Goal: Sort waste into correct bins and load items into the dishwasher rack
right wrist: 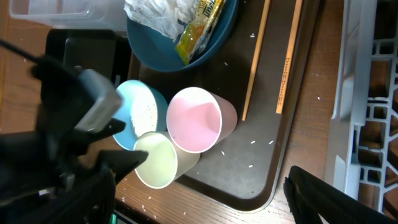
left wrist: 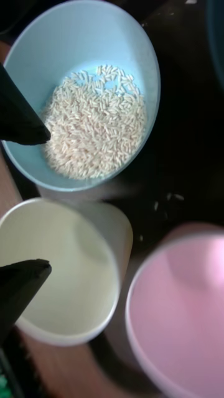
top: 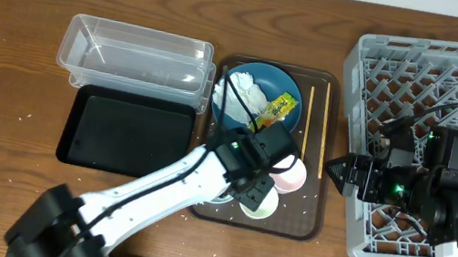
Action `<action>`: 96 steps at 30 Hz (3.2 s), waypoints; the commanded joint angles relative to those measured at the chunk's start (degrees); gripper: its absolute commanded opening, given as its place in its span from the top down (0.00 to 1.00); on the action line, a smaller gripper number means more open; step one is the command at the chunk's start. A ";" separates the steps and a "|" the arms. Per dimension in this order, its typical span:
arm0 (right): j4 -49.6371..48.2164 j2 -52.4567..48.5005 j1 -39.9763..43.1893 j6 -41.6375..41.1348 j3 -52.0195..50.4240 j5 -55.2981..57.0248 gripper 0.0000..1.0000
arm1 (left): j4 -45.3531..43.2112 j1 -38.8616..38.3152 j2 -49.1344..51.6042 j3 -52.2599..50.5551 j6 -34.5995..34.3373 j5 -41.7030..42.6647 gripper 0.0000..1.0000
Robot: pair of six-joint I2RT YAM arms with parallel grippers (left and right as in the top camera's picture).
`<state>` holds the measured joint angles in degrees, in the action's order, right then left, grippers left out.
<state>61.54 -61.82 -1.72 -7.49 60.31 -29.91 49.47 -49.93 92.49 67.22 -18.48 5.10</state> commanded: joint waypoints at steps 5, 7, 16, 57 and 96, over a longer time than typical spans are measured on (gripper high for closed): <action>0.00 0.04 0.15 -0.61 0.96 0.13 0.14 | -0.46 0.09 5.22 0.50 -1.36 -0.33 0.59; 0.00 0.04 0.15 -0.61 0.96 0.13 0.15 | -0.28 0.09 5.97 0.50 -1.38 0.44 0.78; 0.22 0.04 0.15 -0.59 0.96 0.11 0.16 | 4.33 3.45 -4.07 0.52 -2.19 6.14 0.94; -30.62 3.93 -18.16 -1.75 0.96 -26.18 0.49 | 3.72 38.36 -23.26 0.52 9.46 67.25 0.22; 6.69 -15.78 20.92 -9.29 2.36 19.21 0.21 | 9.11 37.03 -23.26 0.52 10.86 47.98 0.16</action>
<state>68.55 -81.80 18.94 -20.03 61.30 -4.80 59.31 -11.92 69.23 67.26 -8.95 54.54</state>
